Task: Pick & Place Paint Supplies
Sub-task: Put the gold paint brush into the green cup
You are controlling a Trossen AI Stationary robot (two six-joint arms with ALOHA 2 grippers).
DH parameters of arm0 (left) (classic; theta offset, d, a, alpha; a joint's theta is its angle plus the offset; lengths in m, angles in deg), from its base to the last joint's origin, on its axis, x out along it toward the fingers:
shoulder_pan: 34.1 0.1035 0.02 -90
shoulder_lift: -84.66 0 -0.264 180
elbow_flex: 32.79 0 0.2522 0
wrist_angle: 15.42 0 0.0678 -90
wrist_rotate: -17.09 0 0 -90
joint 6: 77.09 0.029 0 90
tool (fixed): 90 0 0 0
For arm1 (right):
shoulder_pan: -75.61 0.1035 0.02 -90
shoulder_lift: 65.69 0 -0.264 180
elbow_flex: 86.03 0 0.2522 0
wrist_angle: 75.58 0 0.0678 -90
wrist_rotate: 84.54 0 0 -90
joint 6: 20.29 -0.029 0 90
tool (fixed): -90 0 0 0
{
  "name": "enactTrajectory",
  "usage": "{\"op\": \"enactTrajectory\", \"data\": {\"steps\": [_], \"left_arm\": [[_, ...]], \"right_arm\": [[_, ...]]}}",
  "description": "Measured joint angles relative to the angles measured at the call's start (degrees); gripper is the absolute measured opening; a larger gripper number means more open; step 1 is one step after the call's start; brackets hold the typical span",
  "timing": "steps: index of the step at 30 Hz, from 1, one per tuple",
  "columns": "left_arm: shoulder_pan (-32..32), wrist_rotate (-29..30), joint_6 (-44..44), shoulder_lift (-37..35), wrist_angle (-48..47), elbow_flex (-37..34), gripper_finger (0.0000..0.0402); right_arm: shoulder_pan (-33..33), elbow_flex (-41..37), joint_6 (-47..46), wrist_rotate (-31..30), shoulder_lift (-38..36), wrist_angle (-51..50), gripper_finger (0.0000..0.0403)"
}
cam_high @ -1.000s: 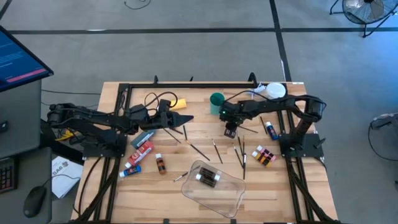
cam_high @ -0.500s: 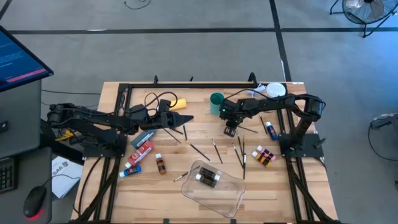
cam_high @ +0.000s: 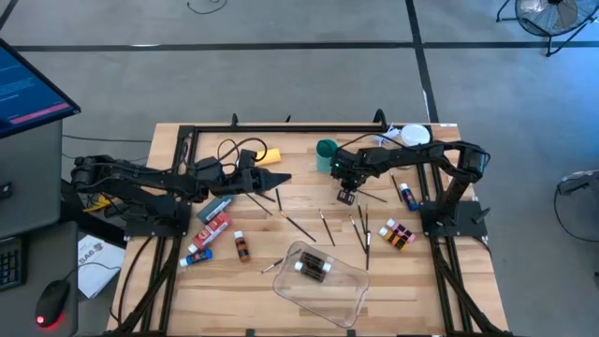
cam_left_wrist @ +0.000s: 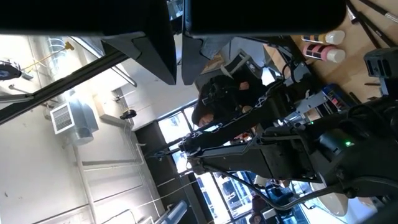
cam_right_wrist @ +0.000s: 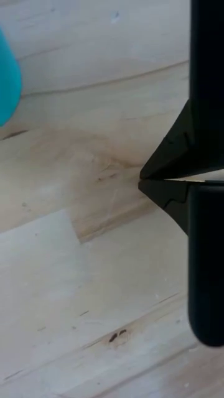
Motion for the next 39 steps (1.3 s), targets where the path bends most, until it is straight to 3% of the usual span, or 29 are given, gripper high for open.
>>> {"op": "enactTrajectory", "data": {"steps": [12,39], "left_arm": [[0.00,0.24,2.01,0.00,0.00,0.00,0.0001],[-2.67,0.00,6.70,0.00,-0.02,-0.02,0.0001]], "right_arm": [[-0.04,-0.26,-0.03,-0.08,-2.30,-2.94,0.0000],[-0.17,0.72,0.49,1.94,-19.59,-5.94,0.0000]]}}
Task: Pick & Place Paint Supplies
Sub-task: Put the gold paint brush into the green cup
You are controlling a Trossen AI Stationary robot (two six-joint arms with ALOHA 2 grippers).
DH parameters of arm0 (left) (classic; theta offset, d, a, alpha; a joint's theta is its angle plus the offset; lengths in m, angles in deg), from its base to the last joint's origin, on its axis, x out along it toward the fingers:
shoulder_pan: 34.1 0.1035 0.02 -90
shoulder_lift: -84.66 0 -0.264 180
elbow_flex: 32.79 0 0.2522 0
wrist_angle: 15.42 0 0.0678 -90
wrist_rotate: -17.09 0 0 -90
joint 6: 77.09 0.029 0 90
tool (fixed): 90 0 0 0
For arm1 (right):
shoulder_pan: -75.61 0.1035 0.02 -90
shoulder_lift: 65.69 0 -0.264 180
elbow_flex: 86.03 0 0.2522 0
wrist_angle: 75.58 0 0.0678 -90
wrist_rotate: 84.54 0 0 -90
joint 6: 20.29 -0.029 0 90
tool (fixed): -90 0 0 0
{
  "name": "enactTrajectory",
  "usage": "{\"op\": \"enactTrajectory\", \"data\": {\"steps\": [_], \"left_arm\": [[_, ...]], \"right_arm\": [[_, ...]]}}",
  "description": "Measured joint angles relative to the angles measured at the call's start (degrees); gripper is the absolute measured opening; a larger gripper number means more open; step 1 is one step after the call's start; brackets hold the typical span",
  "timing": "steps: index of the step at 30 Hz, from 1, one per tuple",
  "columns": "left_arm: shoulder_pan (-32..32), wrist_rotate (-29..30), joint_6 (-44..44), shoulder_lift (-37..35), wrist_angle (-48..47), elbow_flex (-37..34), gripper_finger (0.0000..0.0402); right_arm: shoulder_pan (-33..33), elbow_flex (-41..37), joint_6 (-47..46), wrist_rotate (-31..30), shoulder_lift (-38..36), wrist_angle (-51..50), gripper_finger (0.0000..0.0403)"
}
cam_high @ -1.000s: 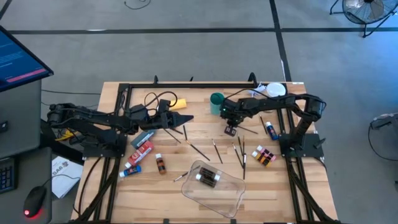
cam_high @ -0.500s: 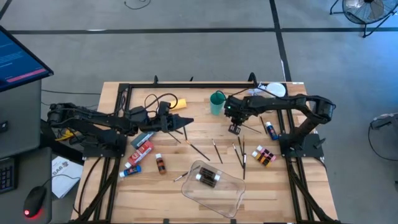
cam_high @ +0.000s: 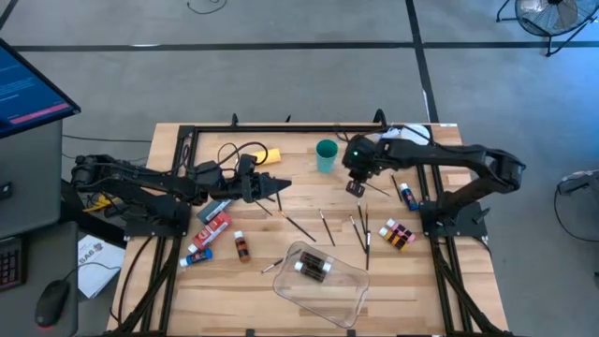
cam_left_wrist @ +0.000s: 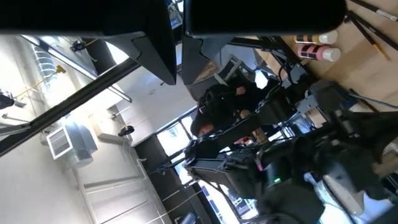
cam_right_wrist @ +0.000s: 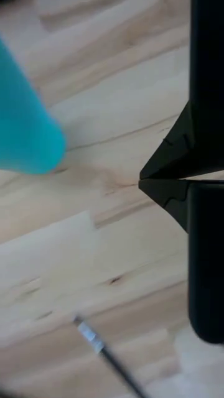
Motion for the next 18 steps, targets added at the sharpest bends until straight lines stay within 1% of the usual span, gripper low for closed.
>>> {"op": "enactTrajectory", "data": {"steps": [7,15,18], "left_arm": [[0.00,0.02,0.97,0.00,-0.01,0.00,0.0001],[-0.05,0.24,0.99,0.00,0.01,0.02,0.0001],[-0.22,0.20,0.97,0.00,-0.02,0.02,0.0001]], "right_arm": [[0.02,6.17,0.09,0.89,-1.95,0.14,0.0000],[0.02,16.78,1.06,1.25,0.07,0.42,0.0000],[0.03,20.42,1.16,2.15,1.40,2.44,0.0000]]}}
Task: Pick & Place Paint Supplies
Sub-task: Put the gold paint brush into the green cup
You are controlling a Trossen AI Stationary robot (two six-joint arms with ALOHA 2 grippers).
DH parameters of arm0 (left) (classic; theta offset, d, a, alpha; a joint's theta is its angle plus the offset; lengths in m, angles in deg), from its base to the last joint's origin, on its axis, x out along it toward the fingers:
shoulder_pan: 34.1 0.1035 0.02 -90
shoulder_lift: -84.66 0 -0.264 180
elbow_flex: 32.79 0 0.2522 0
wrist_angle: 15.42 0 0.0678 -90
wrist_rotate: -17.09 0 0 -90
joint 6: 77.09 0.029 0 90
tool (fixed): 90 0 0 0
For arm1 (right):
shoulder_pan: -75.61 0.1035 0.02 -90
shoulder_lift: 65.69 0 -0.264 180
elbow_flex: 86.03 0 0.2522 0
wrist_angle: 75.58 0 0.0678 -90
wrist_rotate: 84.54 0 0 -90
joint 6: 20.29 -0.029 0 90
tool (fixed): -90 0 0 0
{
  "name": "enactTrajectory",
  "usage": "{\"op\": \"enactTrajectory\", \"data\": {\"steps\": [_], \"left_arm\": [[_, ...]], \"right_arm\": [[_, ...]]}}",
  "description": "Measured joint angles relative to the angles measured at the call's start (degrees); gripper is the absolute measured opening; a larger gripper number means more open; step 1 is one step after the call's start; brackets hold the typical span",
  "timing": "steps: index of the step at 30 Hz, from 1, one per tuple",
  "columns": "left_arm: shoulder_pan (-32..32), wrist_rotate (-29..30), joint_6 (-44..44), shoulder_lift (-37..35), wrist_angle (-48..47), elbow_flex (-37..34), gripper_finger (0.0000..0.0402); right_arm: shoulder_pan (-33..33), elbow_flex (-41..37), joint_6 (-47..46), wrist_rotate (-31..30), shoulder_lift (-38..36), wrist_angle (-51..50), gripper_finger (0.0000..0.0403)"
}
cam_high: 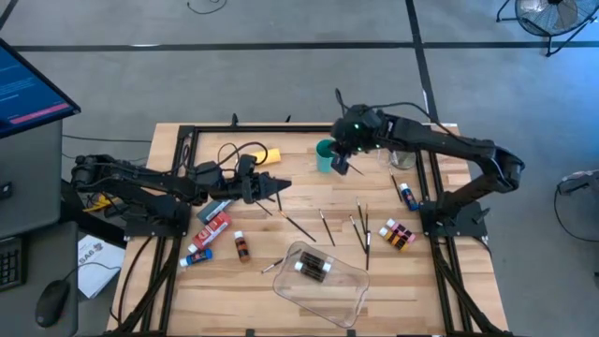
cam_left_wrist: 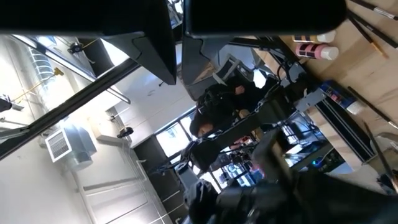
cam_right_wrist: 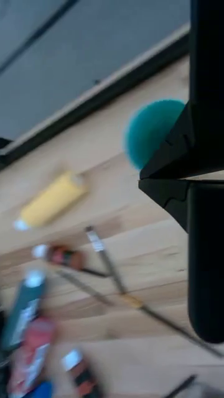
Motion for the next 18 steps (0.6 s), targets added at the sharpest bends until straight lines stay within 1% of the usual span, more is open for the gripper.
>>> {"op": "enactTrajectory", "data": {"steps": [6,11,18], "left_arm": [[-0.38,-0.42,0.00,0.00,-0.02,-0.02,0.0001],[-1.97,-0.44,-0.18,0.00,0.00,-0.02,0.0001],[-4.41,-0.22,-2.88,0.00,0.00,-0.02,0.0001]], "right_arm": [[0.15,3.19,1.40,0.69,1.54,8.55,0.0000],[-0.83,2.99,2.68,1.74,1.67,15.17,0.0000],[-3.81,-0.65,2.91,2.08,1.72,27.78,0.0000]]}}
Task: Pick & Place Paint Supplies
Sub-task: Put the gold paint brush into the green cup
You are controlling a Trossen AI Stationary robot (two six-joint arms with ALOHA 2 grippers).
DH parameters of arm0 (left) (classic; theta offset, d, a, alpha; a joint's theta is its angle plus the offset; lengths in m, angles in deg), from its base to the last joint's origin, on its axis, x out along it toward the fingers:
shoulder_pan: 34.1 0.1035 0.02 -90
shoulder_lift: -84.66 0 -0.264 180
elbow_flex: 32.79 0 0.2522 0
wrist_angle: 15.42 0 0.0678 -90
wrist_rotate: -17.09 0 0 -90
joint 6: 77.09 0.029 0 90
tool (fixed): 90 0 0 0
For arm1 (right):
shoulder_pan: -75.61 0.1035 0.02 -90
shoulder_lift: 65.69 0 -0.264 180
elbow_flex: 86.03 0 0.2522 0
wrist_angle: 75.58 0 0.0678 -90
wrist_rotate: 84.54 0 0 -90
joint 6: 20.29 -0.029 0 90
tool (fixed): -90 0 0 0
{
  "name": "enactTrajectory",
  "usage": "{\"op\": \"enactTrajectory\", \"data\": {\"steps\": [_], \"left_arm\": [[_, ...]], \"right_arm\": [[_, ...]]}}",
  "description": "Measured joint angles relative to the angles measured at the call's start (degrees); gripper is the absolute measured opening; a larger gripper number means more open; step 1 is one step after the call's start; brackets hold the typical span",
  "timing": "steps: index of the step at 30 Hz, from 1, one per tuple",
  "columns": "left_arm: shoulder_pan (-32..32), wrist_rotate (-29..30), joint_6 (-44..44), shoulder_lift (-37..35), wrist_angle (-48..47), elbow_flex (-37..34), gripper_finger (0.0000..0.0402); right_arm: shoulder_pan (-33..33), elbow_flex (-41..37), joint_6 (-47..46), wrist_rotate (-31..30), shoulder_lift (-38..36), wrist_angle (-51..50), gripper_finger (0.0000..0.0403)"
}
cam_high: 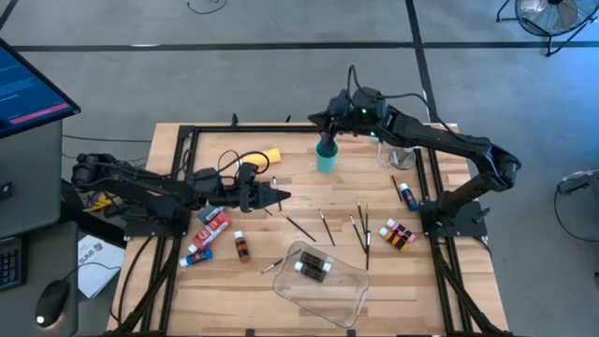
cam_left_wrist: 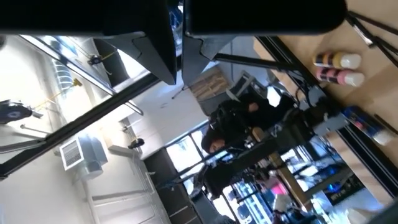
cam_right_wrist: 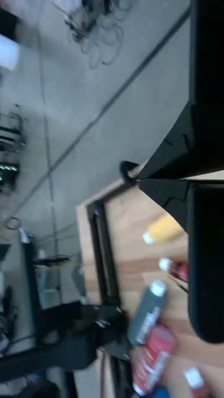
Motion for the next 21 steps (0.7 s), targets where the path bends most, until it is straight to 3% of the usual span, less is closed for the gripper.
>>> {"op": "enactTrajectory", "data": {"steps": [8,21], "left_arm": [[-1.89,0.05,-0.42,0.00,0.00,0.00,0.0001],[-1.84,0.28,-1.69,0.00,0.00,0.00,0.0001]], "right_arm": [[-3.88,-7.77,-2.37,5.00,0.02,11.81,0.0000],[-3.94,-17.14,-3.52,5.12,-0.02,21.17,0.0000]]}}
